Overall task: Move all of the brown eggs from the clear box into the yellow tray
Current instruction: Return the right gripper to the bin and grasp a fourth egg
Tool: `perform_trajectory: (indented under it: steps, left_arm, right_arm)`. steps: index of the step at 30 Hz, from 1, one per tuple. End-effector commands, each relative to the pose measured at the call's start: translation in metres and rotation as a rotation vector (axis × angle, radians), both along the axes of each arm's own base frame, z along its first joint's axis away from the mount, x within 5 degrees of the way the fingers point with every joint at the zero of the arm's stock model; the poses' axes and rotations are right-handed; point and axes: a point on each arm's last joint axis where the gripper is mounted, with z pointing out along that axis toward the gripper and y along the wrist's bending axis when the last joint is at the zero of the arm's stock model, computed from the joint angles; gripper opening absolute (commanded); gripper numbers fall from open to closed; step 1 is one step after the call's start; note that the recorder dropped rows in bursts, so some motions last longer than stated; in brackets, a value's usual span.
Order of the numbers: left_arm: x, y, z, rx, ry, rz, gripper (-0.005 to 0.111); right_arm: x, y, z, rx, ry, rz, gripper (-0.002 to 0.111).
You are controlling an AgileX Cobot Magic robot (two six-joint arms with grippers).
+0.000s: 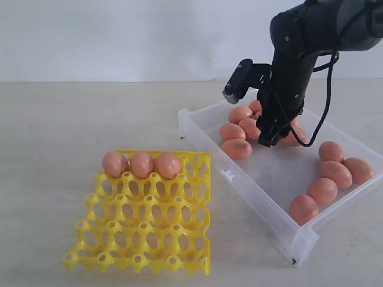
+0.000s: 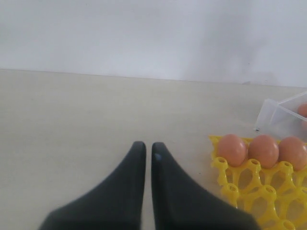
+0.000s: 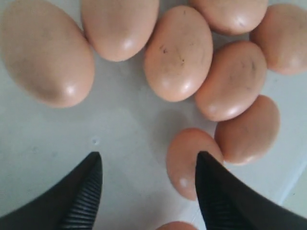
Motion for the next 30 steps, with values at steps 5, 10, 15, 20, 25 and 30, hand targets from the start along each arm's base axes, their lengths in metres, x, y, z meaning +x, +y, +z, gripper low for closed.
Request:
perform_trajectory:
  steps: [5,10,15,20,25,30]
  left_arm:
    - [0.0,0.0,-0.001,-0.011,0.0,-0.002,0.004]
    - [0.0,0.0,-0.001,-0.011,0.0,-0.002,0.004]
    - [0.0,0.0,-0.001,-0.011,0.0,-0.002,0.004]
    - [0.0,0.0,-0.001,-0.011,0.0,-0.002,0.004]
    - [0.0,0.0,-0.001,-0.011,0.0,-0.002,0.004]
    - [0.0,0.0,-0.001,-0.011,0.0,-0.002,0.004]
  right_arm:
    - [0.018,-0.011,0.001,-0.111,-0.143,0.122,0.05]
    - [0.016,-0.013,-0.01,-0.128,-0.081,0.104,0.05]
    - [0.013,-0.014,-0.021,-0.143,-0.021,0.085,0.05]
    - [0.014,-0.015,-0.021,-0.151,-0.028,0.092,0.05]
    - [0.018,-0.027,-0.021,-0.144,-0.047,0.066,0.05]
    - [0.02,-0.044,-0.023,-0.048,-0.036,-0.039,0.05]
